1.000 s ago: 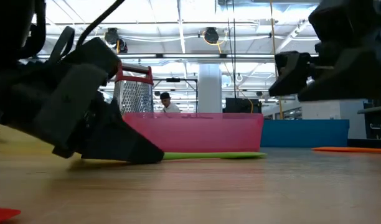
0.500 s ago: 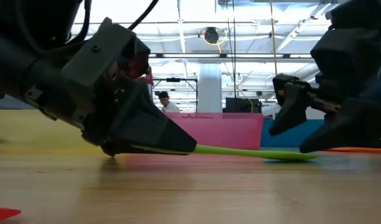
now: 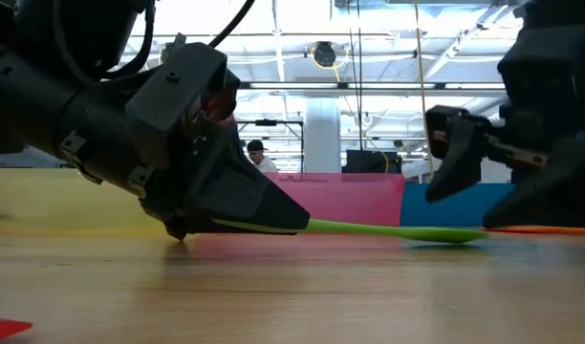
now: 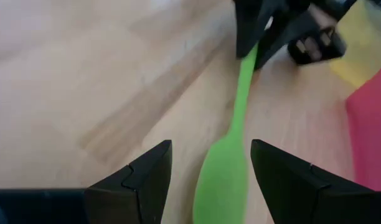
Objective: Pick & Place Kitchen Items
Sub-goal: Put the green spatula into the blue bin
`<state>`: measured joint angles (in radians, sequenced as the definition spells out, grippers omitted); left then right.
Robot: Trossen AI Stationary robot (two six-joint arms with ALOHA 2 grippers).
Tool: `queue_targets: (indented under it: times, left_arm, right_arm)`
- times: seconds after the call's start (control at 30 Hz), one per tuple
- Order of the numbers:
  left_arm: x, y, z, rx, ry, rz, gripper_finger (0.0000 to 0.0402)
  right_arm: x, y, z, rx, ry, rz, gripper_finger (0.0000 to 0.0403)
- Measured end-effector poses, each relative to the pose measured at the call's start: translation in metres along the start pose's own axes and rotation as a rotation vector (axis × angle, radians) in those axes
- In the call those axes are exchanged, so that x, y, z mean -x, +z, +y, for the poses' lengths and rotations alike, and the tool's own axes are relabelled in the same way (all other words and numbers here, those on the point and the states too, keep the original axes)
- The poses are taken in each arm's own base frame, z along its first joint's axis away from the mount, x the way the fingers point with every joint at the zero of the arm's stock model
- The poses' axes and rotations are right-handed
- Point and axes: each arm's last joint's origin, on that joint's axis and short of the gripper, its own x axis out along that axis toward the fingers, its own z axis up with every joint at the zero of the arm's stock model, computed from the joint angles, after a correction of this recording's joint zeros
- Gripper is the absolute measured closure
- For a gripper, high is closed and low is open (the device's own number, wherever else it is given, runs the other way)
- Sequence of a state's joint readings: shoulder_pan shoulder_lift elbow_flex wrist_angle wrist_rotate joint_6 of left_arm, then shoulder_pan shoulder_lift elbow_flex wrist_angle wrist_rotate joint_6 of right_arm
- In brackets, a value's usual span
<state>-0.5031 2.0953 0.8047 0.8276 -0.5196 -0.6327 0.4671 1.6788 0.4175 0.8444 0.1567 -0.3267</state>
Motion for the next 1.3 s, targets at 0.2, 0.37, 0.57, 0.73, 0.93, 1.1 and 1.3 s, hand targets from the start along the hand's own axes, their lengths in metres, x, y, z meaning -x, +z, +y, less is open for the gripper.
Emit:
queue_targets:
  times: [0.2,0.37,0.57,0.73,0.93,1.1,1.3]
  left_arm:
    - [-0.001,0.003,0.001,0.038,-0.012,-0.005,0.0345]
    - [-0.003,0.005,-0.002,0.053,-0.034,-0.004,0.0345]
    - [-0.008,0.01,-0.007,0.066,-0.059,0.0,0.0345]
    - [-0.01,0.012,-0.005,0.074,-0.054,0.003,0.0345]
    - [-0.011,0.014,-0.003,0.093,-0.065,0.013,0.0345]
    - [-0.011,0.014,-0.004,0.102,-0.085,0.022,0.0308]
    - [-0.011,0.015,-0.005,0.108,-0.093,0.022,0.0257]
  right_arm:
    - [0.0,-0.004,0.0,0.009,-0.013,0.042,0.0191]
    - [0.0,-0.007,-0.001,0.063,-0.064,0.095,0.0191]
    - [0.001,-0.01,-0.002,0.07,-0.085,0.126,0.0198]
    - [0.001,-0.01,-0.002,0.057,-0.087,0.126,0.0244]
    - [0.001,-0.009,-0.001,0.054,-0.095,0.126,0.0332]
    - [0.001,-0.008,-0.003,0.051,-0.131,0.124,0.0386]
    - [0.001,-0.005,-0.002,0.038,-0.139,0.095,0.0378]
